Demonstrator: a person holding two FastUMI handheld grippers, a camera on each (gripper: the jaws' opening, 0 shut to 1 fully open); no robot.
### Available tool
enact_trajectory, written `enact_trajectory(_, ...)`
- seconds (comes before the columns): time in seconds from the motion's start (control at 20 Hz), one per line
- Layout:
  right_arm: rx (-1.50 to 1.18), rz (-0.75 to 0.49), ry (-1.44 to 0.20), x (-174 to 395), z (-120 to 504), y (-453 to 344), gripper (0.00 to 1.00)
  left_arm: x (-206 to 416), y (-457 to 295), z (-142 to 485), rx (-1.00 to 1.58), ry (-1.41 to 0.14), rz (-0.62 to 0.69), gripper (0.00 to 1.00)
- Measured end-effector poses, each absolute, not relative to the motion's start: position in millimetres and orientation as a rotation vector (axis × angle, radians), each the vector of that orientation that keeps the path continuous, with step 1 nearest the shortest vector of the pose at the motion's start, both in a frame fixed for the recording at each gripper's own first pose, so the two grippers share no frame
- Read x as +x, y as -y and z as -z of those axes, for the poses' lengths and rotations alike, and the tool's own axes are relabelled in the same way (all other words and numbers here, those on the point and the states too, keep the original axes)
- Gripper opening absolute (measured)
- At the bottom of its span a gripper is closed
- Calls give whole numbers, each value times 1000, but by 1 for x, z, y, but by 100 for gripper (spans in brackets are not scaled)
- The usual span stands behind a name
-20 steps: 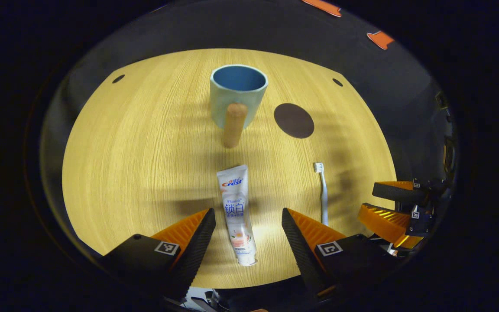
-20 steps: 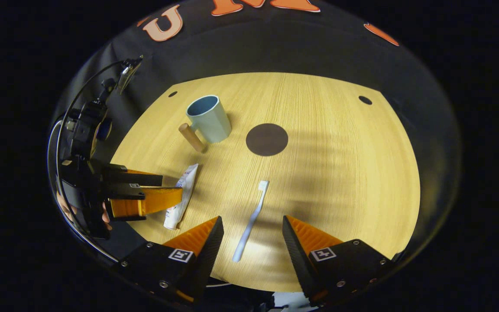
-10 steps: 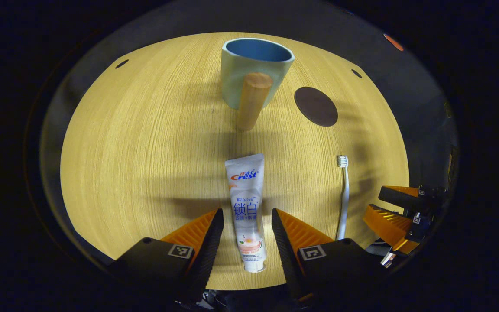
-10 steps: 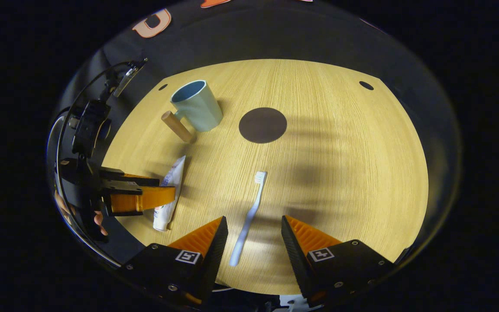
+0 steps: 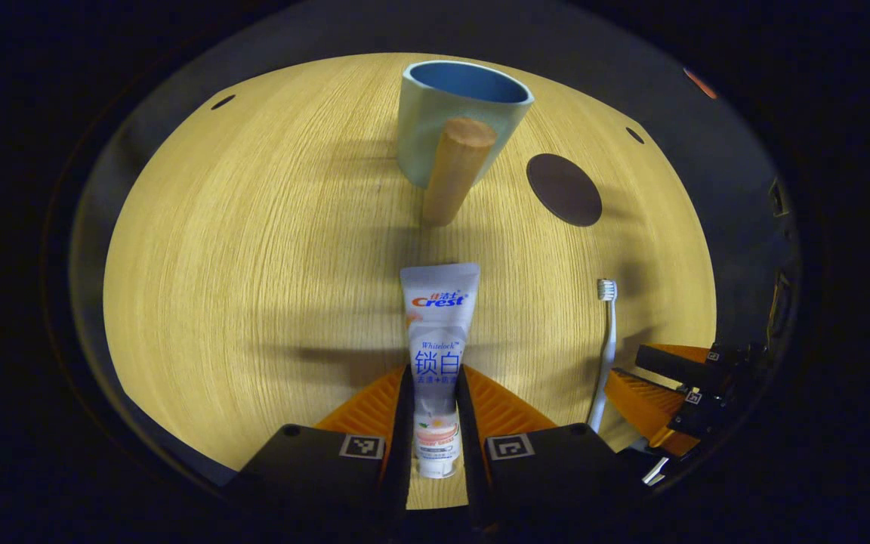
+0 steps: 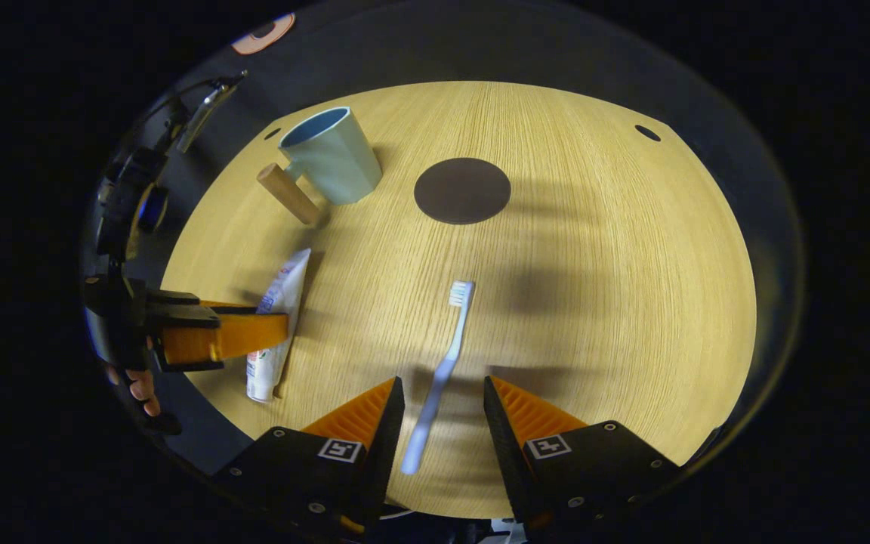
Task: Put the toothbrush and toothpaste on the desktop into the cup, then pick up the cup and place it on the coaster on the desktop.
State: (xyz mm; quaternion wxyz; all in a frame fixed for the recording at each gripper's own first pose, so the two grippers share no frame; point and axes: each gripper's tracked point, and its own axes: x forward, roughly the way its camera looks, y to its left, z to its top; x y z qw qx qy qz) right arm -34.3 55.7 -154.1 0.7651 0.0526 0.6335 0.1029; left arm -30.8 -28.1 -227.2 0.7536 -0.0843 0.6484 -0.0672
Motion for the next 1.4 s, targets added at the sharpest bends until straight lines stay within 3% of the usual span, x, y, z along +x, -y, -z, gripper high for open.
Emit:
enact_trajectory(0.1, 96, -232, -1400, -40, 158, -58, 65, -27, 30, 226, -186, -1399, 153, 29)
enact_trajectory(0.15, 89, -230, -1407, -41, 160, -58, 56, -25, 31, 226, -193, -1388, 155, 28)
enact_trajectory(0.2, 88, -223, -1414, -41, 162, -59, 65, -23, 31, 225, -194, -1379, 162, 28)
enact_trajectory(0.3, 93, -211, -1429, -42, 164, -60, 65, -22, 36, 223, -192, -1354, 175, 28)
enact_trajectory(0.65, 56, -167, -1412, -36, 170, -56, 25, -22, 37, 215, -211, -1305, 197, 28)
enact_trajectory(0.75, 48, -175, -1399, -34, 172, -54, 19, -23, 35, 215, -215, -1297, 197, 28)
enact_trajectory(1.05, 156, -165, -1377, -28, 171, -54, 7, -24, 31, 197, -217, -1271, 201, 29)
enact_trajectory(1.4, 139, -165, -1306, -20, 173, -47, 4, -19, 29, 198, -209, -1240, 194, 28)
